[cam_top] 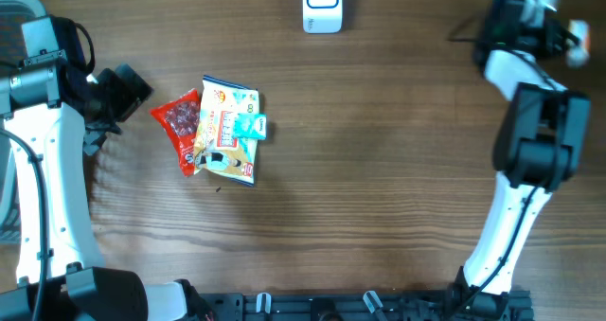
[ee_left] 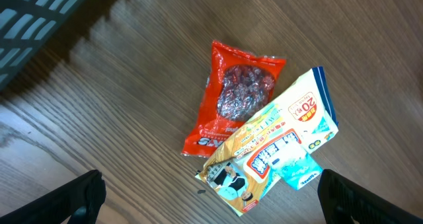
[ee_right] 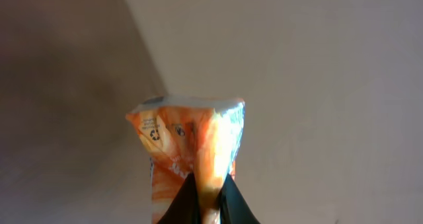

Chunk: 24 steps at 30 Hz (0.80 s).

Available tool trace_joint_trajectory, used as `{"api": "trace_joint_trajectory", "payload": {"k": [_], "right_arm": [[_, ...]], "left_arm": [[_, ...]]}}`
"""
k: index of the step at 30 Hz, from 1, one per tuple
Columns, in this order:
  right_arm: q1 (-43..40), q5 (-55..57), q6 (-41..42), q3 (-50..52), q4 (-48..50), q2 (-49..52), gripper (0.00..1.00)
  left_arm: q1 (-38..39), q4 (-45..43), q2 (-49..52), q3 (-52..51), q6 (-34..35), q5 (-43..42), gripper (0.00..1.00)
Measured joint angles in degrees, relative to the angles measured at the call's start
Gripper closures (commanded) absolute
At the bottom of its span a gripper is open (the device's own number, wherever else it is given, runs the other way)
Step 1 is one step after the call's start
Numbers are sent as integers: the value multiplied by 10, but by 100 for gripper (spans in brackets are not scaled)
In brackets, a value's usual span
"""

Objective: Scan the item barcode
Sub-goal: 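Move the orange pack to the right table edge and release it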

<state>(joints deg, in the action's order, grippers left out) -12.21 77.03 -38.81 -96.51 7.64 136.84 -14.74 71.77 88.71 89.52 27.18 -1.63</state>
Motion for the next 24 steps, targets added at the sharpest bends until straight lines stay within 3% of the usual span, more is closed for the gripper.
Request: {"api": "trace_joint_trajectory", "payload": {"k": [3,4,5,6,7,11,19,21,24], "right_arm": [[-43,6,60,0,-96,0,92],[-56,3,81,0,-122,0,82],[-70,-2,104,0,-150,0,68],[-81,-16,124,-1,-184,0,43],[-91,-37,143,-1,-215,0,0],[-116,-144,212,-1,-308,0,0],[-121,-215,300,-1,-347,-25,0],[-121,-264,320,1,-362,-59,0],[-118,-425,339,2,-385,-170,0]], "left_arm": [[0,0,0,0,0,0,0],[0,0,0,0,0,0,0],[0,0,0,0,0,0,0],[0,0,0,0,0,0,0],[0,0,0,0,0,0,0],[0,0,0,0,0,0,0],[0,0,0,0,0,0,0],[0,0,0,0,0,0,0],[0,0,0,0,0,0,0]]}}
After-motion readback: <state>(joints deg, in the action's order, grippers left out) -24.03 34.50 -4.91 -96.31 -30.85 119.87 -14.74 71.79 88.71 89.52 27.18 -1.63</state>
